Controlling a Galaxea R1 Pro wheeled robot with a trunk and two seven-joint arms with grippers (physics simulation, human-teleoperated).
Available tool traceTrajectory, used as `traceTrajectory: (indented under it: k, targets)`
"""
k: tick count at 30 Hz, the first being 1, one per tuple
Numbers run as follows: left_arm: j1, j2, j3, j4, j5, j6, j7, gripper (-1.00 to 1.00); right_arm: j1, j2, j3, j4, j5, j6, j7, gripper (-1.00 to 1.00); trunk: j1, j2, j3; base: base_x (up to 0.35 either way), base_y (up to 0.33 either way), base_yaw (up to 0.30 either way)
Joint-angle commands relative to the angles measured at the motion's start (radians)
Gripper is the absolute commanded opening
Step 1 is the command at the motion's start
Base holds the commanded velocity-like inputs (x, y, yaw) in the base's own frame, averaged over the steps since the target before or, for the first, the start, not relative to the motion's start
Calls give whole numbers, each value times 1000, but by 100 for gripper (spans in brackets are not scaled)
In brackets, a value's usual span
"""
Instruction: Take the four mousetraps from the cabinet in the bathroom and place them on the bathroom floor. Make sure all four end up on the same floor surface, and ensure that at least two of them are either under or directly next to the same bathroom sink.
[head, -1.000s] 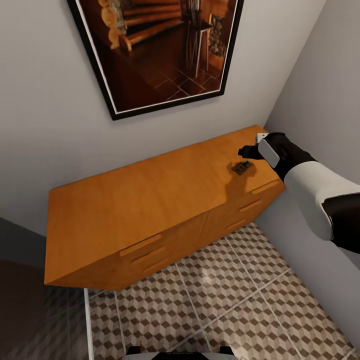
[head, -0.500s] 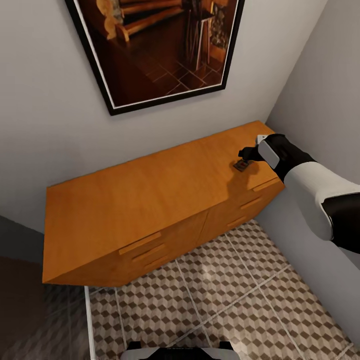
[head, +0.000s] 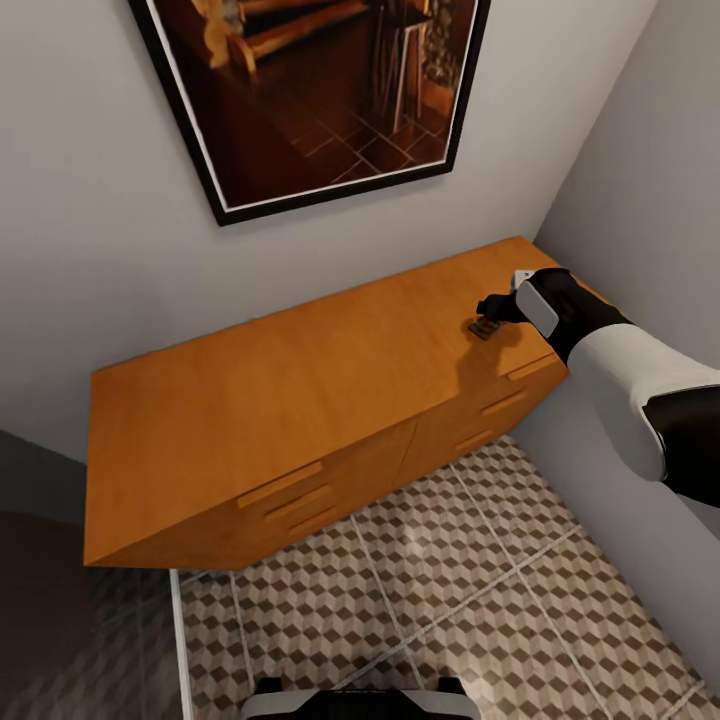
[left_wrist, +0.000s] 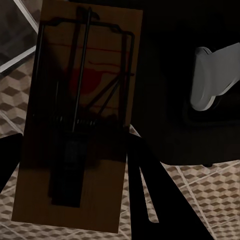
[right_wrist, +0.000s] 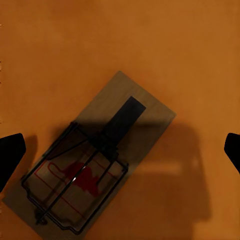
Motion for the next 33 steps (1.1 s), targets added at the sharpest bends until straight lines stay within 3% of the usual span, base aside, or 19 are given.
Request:
traceTrajectory:
  k: [1, 33]
  targets:
    - [-1, -1, -6, 3, 7, -4, -6, -100, 0, -1, 7, -2, -11, 4, -7, 100, 0, -1, -1, 0, 63, 0]
    - [-1, -11, -6, 3, 7, -4, -6, -100, 0, 0, 7, 25, -11, -4, -6, 100, 0, -1, -1, 0, 12, 0]
